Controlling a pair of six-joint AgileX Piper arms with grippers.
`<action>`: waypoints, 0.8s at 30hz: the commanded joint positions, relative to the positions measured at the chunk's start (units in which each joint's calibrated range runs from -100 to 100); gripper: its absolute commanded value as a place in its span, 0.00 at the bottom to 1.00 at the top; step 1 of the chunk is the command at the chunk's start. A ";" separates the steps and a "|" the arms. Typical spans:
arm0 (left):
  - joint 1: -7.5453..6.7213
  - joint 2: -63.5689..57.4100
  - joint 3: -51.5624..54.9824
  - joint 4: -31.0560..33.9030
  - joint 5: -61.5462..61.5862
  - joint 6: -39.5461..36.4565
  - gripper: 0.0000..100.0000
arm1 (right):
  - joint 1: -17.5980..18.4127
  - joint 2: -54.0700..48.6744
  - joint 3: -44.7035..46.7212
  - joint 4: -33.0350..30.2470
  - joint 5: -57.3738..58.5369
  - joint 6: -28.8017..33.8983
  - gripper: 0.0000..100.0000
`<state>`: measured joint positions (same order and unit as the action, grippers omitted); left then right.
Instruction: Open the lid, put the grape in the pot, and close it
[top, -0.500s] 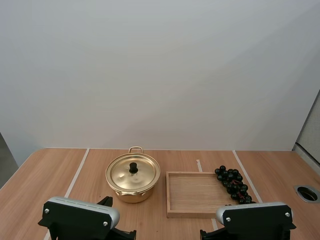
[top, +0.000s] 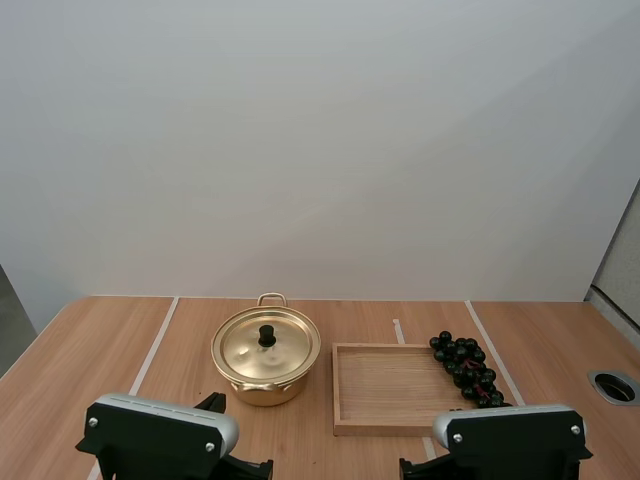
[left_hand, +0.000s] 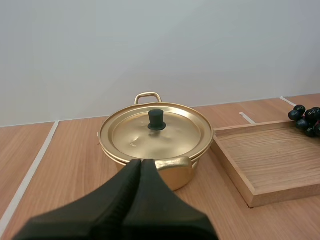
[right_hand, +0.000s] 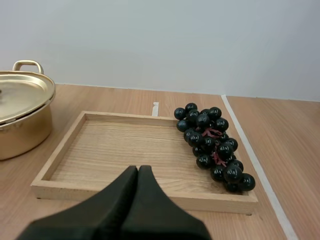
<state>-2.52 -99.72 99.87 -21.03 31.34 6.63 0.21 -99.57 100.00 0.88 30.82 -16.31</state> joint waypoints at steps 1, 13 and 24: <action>-0.12 -0.28 -0.53 -0.48 0.66 -0.44 0.00 | 0.04 -0.43 -2.15 1.30 -1.26 0.39 0.00; -0.12 -0.28 -33.89 0.26 26.83 3.90 0.00 | 0.04 -0.43 -41.28 0.52 29.89 0.39 0.00; -0.12 -0.28 -40.83 3.84 32.48 2.44 0.00 | 0.04 0.68 -47.21 -4.93 41.14 0.39 0.00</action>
<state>-2.52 -100.00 59.53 -19.72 64.99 9.54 0.21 -100.00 53.56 0.00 71.11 -15.74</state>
